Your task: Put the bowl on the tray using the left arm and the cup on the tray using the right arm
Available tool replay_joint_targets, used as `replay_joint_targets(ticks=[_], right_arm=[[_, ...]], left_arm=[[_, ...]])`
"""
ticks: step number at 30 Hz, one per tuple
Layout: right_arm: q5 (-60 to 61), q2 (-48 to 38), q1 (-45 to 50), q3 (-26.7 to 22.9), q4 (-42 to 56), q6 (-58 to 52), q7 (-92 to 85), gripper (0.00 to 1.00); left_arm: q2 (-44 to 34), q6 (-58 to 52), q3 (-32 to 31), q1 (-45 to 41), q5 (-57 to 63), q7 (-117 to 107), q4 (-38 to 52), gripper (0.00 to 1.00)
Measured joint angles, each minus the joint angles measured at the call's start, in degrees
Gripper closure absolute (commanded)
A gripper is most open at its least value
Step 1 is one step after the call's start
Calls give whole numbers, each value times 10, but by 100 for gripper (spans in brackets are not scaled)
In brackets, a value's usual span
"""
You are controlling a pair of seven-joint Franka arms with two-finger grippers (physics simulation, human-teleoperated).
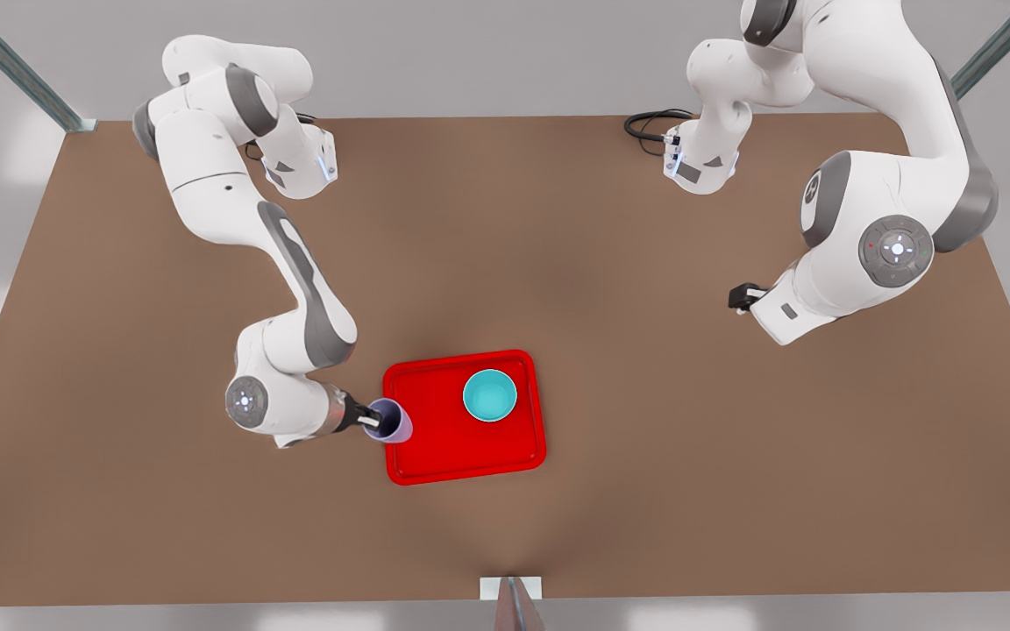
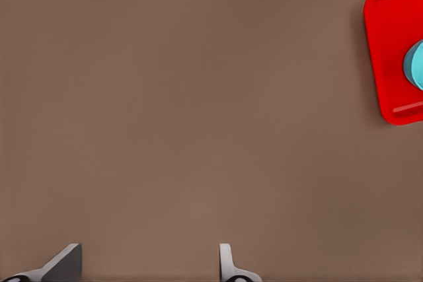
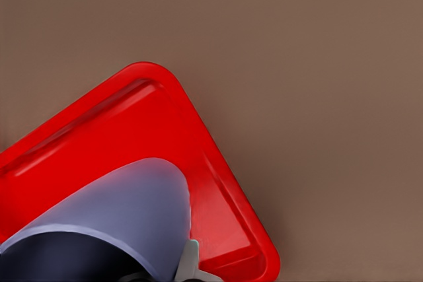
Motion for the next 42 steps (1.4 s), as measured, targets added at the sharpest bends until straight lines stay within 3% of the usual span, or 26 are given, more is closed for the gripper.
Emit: replay_joint_targets(ticks=[11,12,13,14,39,42], right_arm=[[-18,55,53,0,-3,49,8,79],[-18,55,53,0,-3,49,9,61],[-26,55,53,0,-2,47,11,17],[-41,55,53,0,-2,47,12,0],[-53,49,46,26,-1,46,3,0],[-52,7,40,25,-8,27,-14,0]], left_arm=[[1,0,0,0,0,-1,0,0],[1,-1,0,0,0,-1,0,0],[1,0,0,0,0,-1,0,0],[1,0,0,0,0,-1,0,0],[1,1,-2,-2,0,-2,1,0],[0,1,-2,-3,0,-3,2,0]])
